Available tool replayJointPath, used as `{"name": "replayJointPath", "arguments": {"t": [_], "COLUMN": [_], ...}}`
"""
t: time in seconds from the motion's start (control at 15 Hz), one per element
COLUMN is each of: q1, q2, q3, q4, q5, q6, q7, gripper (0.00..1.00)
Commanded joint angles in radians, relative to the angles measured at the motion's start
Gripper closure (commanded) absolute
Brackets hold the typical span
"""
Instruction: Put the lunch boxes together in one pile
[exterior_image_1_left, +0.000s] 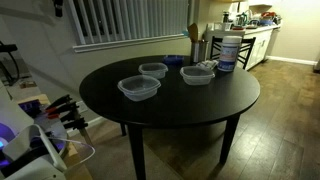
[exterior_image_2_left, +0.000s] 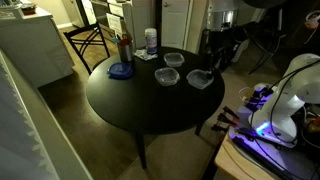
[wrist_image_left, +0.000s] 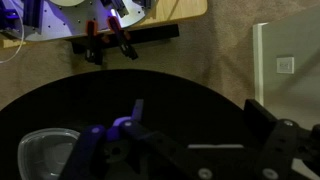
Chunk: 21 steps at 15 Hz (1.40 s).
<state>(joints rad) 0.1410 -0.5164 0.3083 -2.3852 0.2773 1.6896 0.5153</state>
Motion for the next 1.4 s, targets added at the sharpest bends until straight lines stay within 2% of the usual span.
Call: {"name": "replayJointPath", "arguments": {"t": [0.0, 0.53, 0.73, 0.93, 1.33], "q1": [0.002, 0.001, -0.028, -0.066, -0.224], "q2": [0.001, 0.0, 0.01, 0.036, 0.158], "q3": [-0.002, 0.001, 0.014, -0.002, -0.114], "q4": [0.001, -0.006, -0.03, -0.05, -0.059], "q5": [-0.001, -0.005, -0.042, -0.105, -0.338], "q6": [-0.001, 0.013, 0.129, 0.275, 0.479], "q7": [0.001, 0.004, 0.048, 0.054, 0.04], "gripper": [0.0, 0.0, 0.0, 0.0, 0.0]}}
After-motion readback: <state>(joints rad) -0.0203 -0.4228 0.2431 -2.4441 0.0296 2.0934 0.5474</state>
